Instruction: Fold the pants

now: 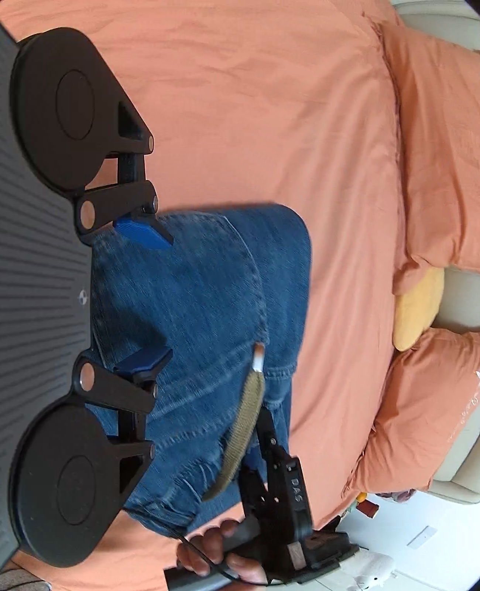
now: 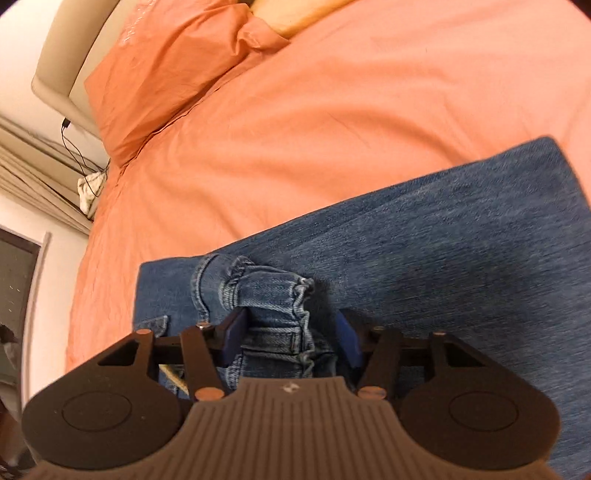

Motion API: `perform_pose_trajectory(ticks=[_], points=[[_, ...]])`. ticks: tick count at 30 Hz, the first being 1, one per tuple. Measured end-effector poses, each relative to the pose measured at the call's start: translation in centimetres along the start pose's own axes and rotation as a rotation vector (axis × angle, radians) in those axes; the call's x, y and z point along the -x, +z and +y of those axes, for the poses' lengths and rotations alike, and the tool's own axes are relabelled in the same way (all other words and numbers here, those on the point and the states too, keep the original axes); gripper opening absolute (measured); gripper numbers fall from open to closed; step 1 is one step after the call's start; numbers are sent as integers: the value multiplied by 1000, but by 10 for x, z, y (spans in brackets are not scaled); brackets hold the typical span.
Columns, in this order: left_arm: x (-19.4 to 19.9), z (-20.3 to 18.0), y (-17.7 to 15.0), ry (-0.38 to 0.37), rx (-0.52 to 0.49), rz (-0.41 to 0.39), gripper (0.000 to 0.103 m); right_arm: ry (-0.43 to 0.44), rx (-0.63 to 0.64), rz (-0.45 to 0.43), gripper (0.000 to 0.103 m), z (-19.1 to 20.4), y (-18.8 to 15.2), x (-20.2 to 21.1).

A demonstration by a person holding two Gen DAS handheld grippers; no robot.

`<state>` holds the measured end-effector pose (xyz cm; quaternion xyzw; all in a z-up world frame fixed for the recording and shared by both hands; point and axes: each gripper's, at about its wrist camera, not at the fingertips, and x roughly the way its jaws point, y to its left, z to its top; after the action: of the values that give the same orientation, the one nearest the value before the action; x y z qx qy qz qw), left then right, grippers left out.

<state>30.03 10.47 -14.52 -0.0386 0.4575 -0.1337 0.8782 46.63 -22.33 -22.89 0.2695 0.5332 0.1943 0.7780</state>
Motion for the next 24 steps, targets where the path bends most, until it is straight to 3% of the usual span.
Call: perform_pose_trajectory(ticks=[2, 5, 9, 13, 17, 21, 24], points=[[1, 6, -3, -10, 26, -3, 70, -20, 46, -12, 22, 12, 1, 4], [2, 14, -5, -27, 71, -7, 67, -59, 192, -62, 12, 45, -1, 23], [11, 14, -5, -33, 79, -31, 66, -49, 308, -116, 8, 88, -11, 69], [25, 7, -2, -63, 65, -66, 66, -57, 312, -129, 8, 110, -29, 113], [34, -9, 6, -78, 24, -86, 66, -113, 192, -125, 7, 83, -42, 124], [29, -25, 11, -70, -15, -76, 64, -161, 9, -84, 7, 27, -52, 107], [18, -35, 13, -60, -31, -51, 63, -186, -40, -64, 7, -1, -63, 91]])
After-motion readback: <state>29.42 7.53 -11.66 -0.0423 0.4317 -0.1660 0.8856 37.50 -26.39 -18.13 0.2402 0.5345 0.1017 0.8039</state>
